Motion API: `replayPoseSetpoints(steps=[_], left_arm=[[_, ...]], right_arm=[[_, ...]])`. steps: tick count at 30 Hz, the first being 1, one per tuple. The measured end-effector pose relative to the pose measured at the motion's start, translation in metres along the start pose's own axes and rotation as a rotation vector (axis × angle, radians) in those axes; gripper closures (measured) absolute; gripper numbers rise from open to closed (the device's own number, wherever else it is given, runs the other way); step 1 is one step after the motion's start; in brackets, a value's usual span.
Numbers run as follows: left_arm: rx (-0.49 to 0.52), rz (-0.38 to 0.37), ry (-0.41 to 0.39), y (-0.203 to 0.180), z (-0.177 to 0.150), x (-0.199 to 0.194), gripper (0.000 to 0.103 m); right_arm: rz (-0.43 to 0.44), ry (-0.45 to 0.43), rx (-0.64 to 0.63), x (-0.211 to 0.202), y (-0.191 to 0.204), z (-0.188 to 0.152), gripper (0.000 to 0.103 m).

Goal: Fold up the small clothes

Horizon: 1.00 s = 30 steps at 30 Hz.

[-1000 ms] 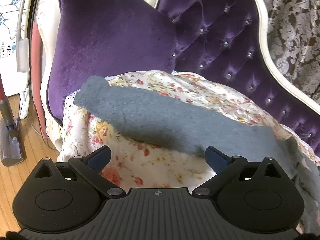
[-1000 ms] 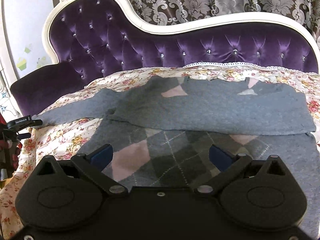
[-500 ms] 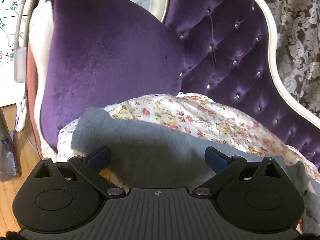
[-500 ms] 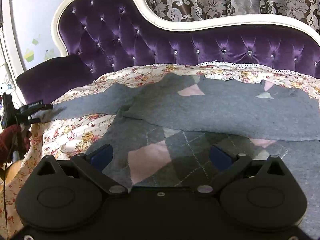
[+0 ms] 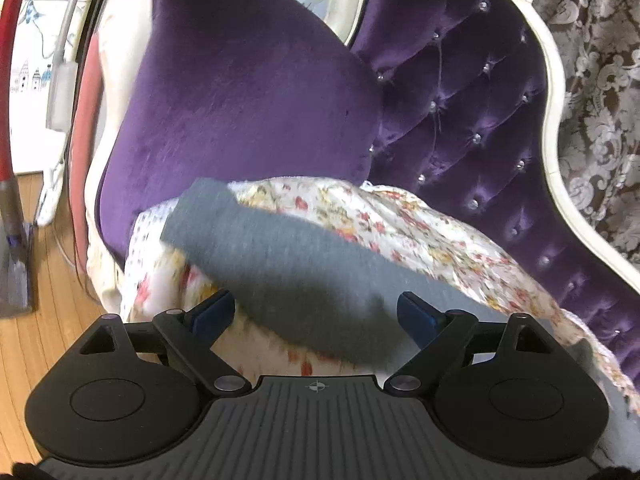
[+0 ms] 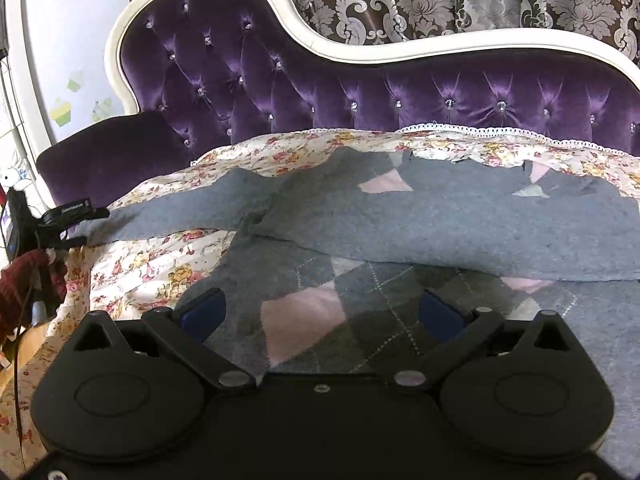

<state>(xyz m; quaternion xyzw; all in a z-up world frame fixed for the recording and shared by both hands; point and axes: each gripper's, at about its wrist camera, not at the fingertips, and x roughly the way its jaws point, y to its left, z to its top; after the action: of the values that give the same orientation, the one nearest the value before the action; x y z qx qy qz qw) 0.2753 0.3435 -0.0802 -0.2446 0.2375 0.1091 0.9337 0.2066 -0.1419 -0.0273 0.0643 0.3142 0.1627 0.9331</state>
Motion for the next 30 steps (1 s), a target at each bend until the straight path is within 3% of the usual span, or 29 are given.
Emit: replayPoseSetpoints(steps=[5,10,17,20,27,30], left_arm=[[0.034,0.009,0.014,0.000,-0.007,0.002,0.014],[-0.053,0.004,0.017,0.012,-0.003,0.010,0.012],[-0.089,0.018,-0.057,0.008,-0.012,-0.013,0.014],[-0.095,-0.008,-0.078,0.006,-0.012,-0.022,0.014],[-0.099,-0.057,-0.018,0.002,-0.012,-0.006,0.013],[-0.077,-0.061,-0.044,-0.001,-0.009,-0.002,0.012]], right_arm=[[0.007,0.006,-0.008,0.002,0.002,0.000,0.001],[0.012,0.014,-0.021,0.004,0.008,-0.001,0.001],[0.011,0.031,-0.028,0.007,0.010,-0.004,0.001],[0.012,0.033,-0.036,0.006,0.010,-0.003,0.001],[0.022,0.034,-0.051,0.008,0.015,-0.003,0.001],[0.023,0.034,-0.060,0.008,0.017,-0.003,0.001]])
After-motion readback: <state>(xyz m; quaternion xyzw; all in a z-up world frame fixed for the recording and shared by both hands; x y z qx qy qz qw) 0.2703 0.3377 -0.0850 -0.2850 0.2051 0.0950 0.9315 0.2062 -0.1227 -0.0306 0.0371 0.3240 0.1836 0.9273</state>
